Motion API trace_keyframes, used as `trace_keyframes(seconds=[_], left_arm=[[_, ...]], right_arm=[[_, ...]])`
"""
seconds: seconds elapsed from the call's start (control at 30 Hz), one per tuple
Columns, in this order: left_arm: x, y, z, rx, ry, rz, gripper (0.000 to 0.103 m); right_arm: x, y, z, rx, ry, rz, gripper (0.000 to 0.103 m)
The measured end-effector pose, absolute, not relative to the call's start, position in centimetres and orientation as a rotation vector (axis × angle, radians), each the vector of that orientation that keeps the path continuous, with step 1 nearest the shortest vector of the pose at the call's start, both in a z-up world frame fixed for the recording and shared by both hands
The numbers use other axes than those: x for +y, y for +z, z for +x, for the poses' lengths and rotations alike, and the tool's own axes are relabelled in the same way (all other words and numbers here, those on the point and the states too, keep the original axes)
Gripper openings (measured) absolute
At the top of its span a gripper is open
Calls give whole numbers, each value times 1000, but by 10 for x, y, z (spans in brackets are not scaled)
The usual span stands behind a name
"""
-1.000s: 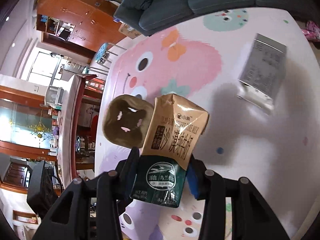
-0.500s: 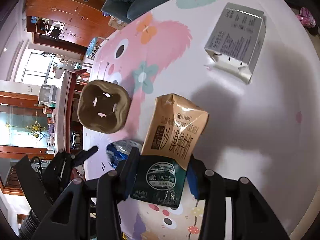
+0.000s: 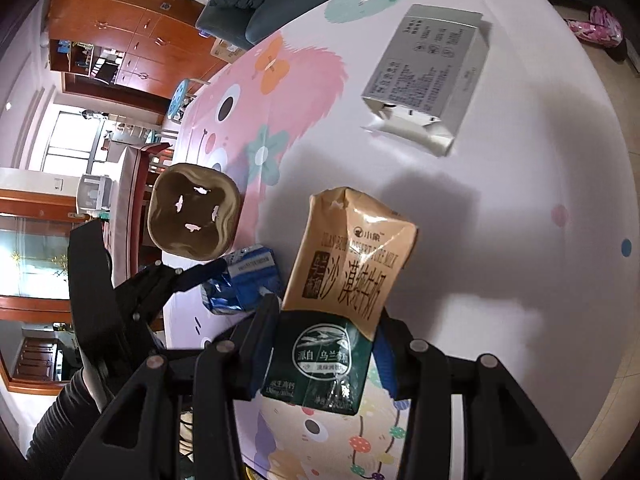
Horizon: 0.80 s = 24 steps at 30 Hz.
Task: Collect trash
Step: 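Grasp the blue snack wrapper with straw with the left tool, then carry the blue wrapper and milk carton over the trash bin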
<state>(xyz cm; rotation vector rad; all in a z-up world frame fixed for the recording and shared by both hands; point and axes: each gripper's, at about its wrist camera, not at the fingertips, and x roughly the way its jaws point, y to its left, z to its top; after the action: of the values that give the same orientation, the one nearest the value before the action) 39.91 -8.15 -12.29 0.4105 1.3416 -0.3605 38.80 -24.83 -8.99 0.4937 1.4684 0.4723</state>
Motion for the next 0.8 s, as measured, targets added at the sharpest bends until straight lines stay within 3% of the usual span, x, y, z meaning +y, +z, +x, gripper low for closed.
trace_keyframes(seconds=[0.1, 0.17, 0.4, 0.8], left_arm=[[-82, -123, 405, 1356, -323, 372, 61], [-84, -126, 410, 1359, -307, 352, 36], [-83, -116, 407, 1388, -290, 228, 32], [-38, -69, 334, 1304, -282, -73, 25]], right_arm=[[-253, -93, 383, 1476, 473, 499, 44], [-253, -96, 379, 1484, 478, 505, 44], [-246, -94, 364, 1485, 507, 516, 44], [-220, -79, 308, 1462, 499, 496, 44]])
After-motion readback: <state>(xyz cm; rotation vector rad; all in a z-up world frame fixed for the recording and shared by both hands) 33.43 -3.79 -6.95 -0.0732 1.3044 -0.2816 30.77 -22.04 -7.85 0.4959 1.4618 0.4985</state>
